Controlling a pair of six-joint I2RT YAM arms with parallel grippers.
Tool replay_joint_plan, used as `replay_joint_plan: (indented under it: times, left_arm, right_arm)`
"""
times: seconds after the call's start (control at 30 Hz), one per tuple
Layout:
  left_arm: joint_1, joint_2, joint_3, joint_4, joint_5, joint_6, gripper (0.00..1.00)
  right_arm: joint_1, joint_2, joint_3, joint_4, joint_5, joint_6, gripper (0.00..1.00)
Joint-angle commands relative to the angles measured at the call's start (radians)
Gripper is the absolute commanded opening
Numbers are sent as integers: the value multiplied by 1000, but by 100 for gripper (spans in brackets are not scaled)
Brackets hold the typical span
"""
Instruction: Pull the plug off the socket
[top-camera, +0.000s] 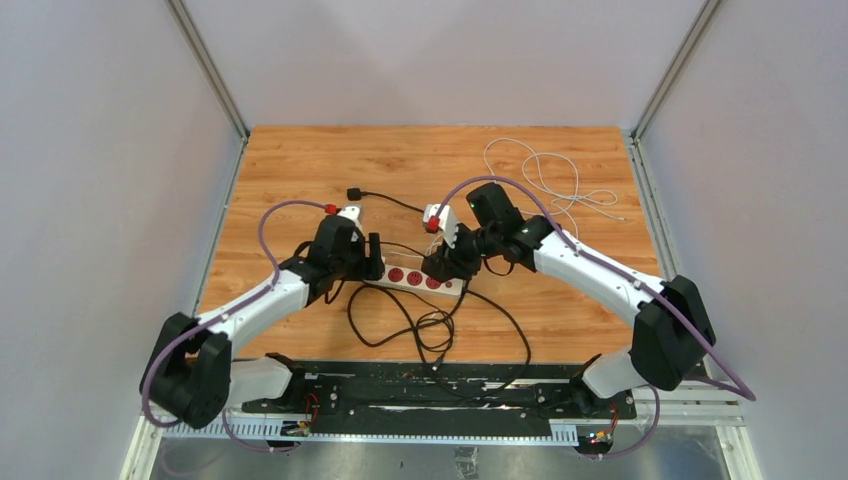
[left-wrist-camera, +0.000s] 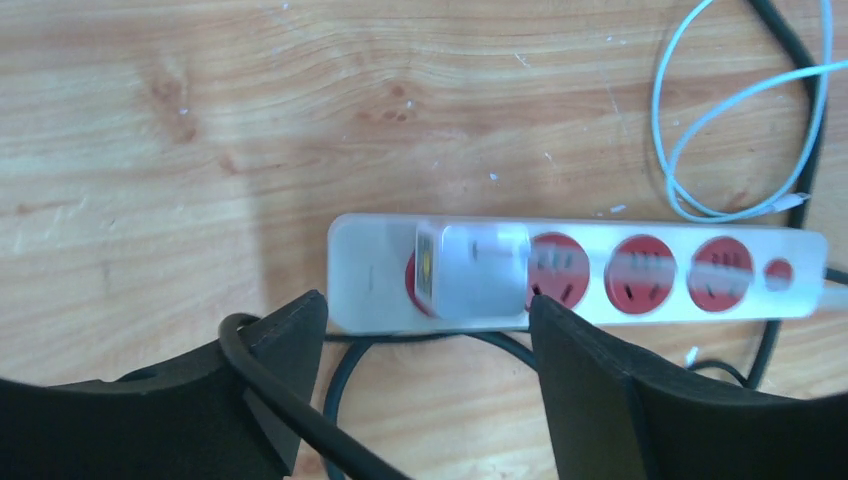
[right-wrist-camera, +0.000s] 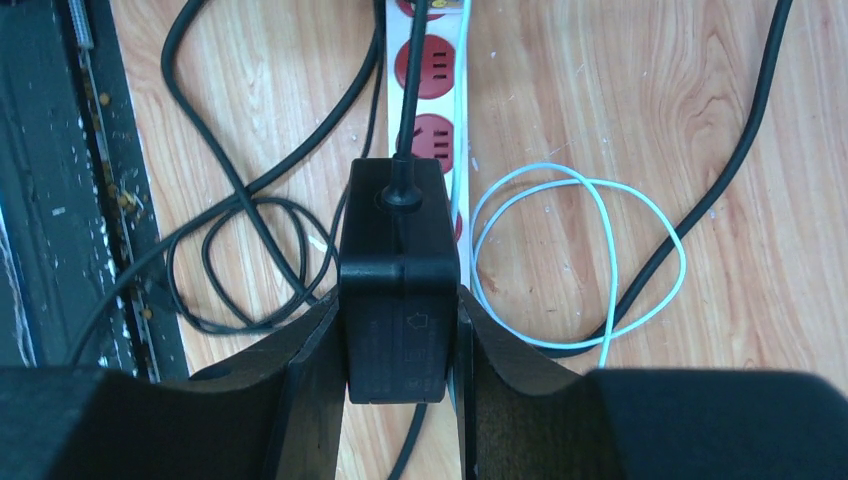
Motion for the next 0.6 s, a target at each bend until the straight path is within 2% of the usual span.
replay_joint_plan:
  times: [0.0,0.1,0.23,0.3,0.43,0.57]
  left_arm:
    - [17,-148,-35,-100,32,-7,80]
    - [15,-220,-55,-123,89,-30,86]
    - [15,-329,-99,-107,201,-60,92]
    - [16,-395,-129,-58,275,-79,94]
    - [14,-514,-207,154,479,-145,99]
    - [14,-563,-209,211,561,-182,99]
  right_arm:
    - [-22,65,83,12,20,195,0]
    - [-23,108,118,42,51,260,0]
    - [-22,146,139,85,-2,318,0]
    - [-23,157,141,111,-54,338,0]
    - [-22,166,141,160,-164,392,0]
    - [-23,153,121,244,-307,462,0]
